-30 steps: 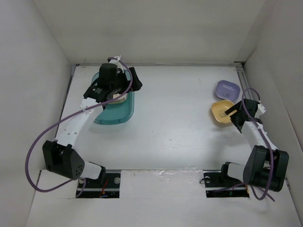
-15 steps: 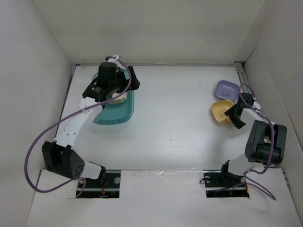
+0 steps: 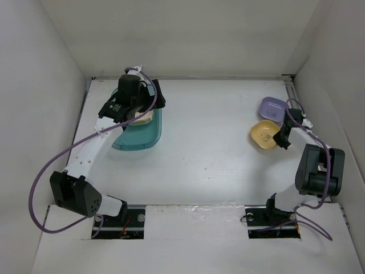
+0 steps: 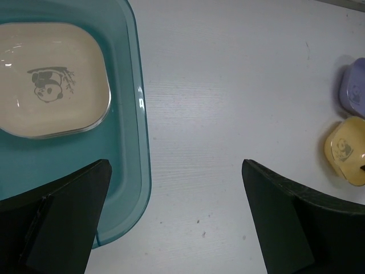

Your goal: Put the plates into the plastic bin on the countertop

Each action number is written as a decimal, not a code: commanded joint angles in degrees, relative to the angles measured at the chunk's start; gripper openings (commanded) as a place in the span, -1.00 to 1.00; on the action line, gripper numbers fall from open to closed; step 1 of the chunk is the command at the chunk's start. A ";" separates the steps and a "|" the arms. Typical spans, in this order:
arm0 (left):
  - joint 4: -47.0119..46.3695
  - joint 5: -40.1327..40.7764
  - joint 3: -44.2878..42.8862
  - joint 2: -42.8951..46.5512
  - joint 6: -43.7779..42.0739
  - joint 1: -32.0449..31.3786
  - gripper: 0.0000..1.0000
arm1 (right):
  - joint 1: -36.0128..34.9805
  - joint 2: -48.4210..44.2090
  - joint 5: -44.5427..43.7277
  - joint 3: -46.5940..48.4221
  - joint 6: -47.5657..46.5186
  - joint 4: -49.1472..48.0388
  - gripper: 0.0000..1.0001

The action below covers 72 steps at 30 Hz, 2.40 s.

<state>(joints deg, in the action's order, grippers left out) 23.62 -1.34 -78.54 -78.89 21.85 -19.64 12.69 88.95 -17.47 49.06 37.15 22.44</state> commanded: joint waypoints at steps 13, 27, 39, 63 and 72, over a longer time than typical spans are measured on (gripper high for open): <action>-2.17 -9.08 -1.79 0.49 0.48 0.04 0.99 | -12.58 -15.45 4.12 -4.76 -2.43 -0.64 -1.00; -4.28 -14.84 -2.14 -6.44 -0.31 -4.09 0.97 | -40.18 -2.65 6.22 30.47 -8.85 6.83 -1.00; -1.82 -8.41 -2.23 -9.88 -0.22 -4.09 -0.41 | -47.22 3.34 9.05 40.41 -8.32 5.51 -1.00; -0.33 -3.40 -15.12 -18.82 -5.85 18.04 -1.00 | -35.81 -3.95 22.74 23.65 -12.27 -7.49 0.80; -0.77 -0.97 -16.90 -27.88 -7.08 22.54 -1.00 | -29.22 -5.10 27.30 17.21 -15.44 -10.13 0.80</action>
<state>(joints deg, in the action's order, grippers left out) 23.05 -4.99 -94.80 -107.22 16.05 3.38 -18.28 85.62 6.28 65.98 23.51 17.50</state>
